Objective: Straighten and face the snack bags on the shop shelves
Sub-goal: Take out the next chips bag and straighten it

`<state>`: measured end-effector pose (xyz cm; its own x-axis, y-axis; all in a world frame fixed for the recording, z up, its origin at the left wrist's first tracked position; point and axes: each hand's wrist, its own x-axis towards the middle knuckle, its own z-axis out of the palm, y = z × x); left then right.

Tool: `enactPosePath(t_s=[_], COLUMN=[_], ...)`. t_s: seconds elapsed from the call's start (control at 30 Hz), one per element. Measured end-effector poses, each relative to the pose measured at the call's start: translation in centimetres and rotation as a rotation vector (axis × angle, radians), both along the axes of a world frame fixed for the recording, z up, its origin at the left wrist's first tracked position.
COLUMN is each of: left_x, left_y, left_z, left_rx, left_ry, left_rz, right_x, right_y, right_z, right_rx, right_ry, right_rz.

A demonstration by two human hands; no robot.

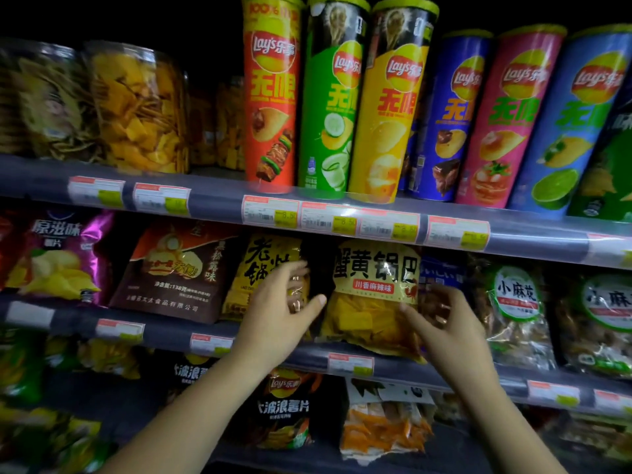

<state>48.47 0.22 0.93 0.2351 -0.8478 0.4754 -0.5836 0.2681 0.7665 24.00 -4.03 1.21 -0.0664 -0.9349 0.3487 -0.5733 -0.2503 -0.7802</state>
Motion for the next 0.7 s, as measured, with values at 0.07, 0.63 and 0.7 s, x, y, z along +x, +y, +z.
enactPosePath(t_s=[0.07,0.63,0.7], left_x=[3.1,10.9,11.6], left_y=[0.9,-1.8,-1.9], left_z=[0.0,-1.3,-1.2], left_rx=[-0.089,0.194,0.187], left_ry=[-0.006,0.078,0.306], left_rz=[0.128,0.107,0.044], right_x=[1.0,19.6,19.6], right_y=[1.7,-0.3,-0.1], right_z=[0.4,1.4,1.3], right_rx=[-0.166,0.347,0.295], right_ry=[-0.011,-0.038,-0.028], right_rz=[-0.098,0.089,0.067])
